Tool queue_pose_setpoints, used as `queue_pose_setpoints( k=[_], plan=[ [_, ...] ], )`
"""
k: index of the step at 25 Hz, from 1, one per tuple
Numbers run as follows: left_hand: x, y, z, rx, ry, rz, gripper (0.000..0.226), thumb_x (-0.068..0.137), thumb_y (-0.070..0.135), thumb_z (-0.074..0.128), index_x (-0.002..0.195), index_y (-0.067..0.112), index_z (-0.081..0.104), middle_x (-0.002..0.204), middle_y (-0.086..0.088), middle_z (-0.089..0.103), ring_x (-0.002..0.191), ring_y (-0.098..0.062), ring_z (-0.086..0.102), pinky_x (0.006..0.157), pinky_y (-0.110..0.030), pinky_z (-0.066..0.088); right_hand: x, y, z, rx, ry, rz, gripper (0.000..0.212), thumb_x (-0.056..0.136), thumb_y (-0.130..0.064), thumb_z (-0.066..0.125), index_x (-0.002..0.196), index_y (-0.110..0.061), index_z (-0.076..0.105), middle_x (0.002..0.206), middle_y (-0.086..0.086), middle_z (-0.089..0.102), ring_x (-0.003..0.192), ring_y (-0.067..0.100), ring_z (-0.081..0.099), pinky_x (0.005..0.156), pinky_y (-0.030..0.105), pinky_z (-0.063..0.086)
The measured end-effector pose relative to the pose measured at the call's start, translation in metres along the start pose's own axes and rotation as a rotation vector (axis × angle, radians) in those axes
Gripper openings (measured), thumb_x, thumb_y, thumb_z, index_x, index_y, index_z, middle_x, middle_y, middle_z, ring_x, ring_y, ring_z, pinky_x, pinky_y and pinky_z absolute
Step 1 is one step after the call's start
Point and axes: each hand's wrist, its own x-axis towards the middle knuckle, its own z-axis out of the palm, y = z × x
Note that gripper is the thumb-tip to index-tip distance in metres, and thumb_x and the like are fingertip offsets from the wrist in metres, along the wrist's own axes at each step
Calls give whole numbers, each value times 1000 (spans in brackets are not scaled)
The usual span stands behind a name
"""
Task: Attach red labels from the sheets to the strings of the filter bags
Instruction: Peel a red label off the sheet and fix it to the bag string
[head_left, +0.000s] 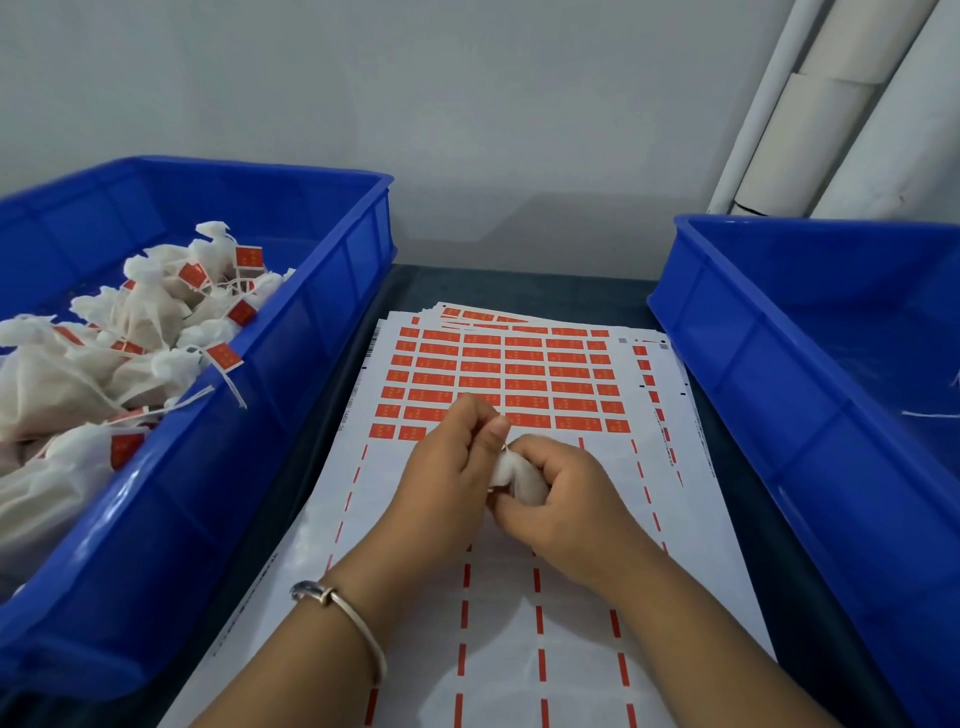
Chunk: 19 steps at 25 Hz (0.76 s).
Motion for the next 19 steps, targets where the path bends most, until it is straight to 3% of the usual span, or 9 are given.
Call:
queue_pose_setpoints(
  k=[3,7,9,13,16,17,19],
  plan=[
    [2,-1,3,-28,68,-77,19,95,32,44,81,23,53,63,12,57,57,4,52,49,-8,41,0,0,1,11,171,18,33,78,-17,74,85,-36,49,84,-17,59,86,-5,59,57,7,47],
    [3,0,6,-145,116,-212,20,94,34,47,82,21,57,76,2,64,69,-9,60,61,-19,49,-2,0,5,-177,264,-121,34,80,-18,72,92,-43,53,89,-28,55,82,-6,59,65,1,44],
    [3,0,6,-216,129,-267,20,93,33,49,82,20,59,77,1,65,70,-13,60,63,-21,51,-2,2,7,-239,322,-169,18,81,-24,68,99,-28,65,94,-20,60,83,-9,55,75,3,38],
    [2,-1,8,-333,110,-363,21,92,32,52,84,16,62,79,-8,64,69,-19,56,69,-30,50,0,3,8,-371,352,-212,24,85,-27,61,103,-13,70,96,-4,67,83,-1,54,78,4,34],
    [2,1,3,-401,65,-320,15,91,26,55,80,20,64,68,2,62,62,-13,53,66,-24,49,2,5,2,-311,336,-121,15,92,-27,58,105,-22,64,97,-16,60,83,-6,53,72,-1,35],
    [2,2,1,-430,23,-283,9,89,20,59,82,22,64,69,6,63,62,-11,55,64,-21,49,3,6,-1,-265,349,-64,12,92,-30,57,103,-28,60,94,-21,58,82,-7,53,68,-3,36],
    [0,2,0,-331,-54,-176,21,83,10,67,91,27,60,78,13,65,69,-9,61,64,-15,49,5,8,-5,-202,363,17,7,92,-32,57,98,-33,55,87,-28,53,81,-7,54,62,-3,39]
  ],
)
